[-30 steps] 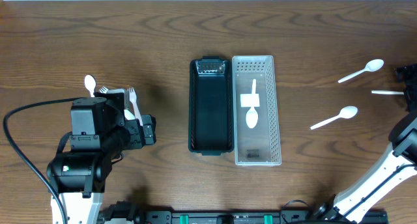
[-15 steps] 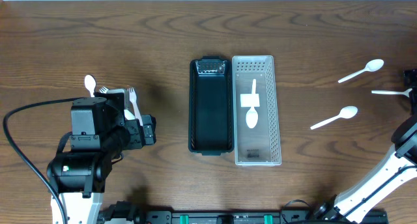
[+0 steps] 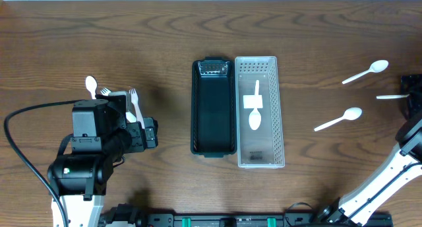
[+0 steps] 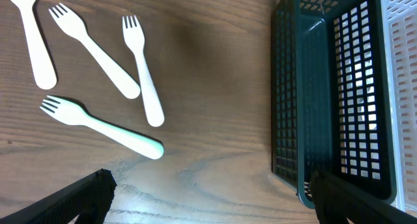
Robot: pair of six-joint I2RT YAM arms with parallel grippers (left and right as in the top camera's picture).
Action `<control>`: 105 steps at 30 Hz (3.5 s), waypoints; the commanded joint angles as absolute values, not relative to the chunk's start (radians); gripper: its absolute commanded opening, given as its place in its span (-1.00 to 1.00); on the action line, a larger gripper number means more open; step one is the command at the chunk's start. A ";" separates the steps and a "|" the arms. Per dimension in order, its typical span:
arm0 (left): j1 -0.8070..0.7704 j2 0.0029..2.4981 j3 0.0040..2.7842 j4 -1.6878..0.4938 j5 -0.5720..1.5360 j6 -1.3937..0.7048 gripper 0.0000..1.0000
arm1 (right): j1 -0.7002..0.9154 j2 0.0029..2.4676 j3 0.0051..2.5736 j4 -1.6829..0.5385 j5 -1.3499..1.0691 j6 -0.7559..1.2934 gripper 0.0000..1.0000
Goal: Pack container
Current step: 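Lower the right gripper and grasp the lower-right white spoon, then carry the spoon left and drop it into the white basket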
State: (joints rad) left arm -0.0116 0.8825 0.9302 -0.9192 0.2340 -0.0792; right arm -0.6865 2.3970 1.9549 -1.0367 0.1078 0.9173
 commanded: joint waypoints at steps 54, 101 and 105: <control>-0.017 0.881 0.953 -0.923 0.243 -0.084 0.96 | -0.469 2.131 1.950 -1.089 0.122 0.548 -0.98; -0.017 0.881 0.953 -0.923 0.243 -0.084 0.96 | 0.450 1.896 1.477 -1.040 0.025 0.411 -0.55; -0.017 0.881 0.953 -0.923 0.243 -0.084 0.96 | 0.434 1.880 1.531 -1.028 0.069 0.433 -0.53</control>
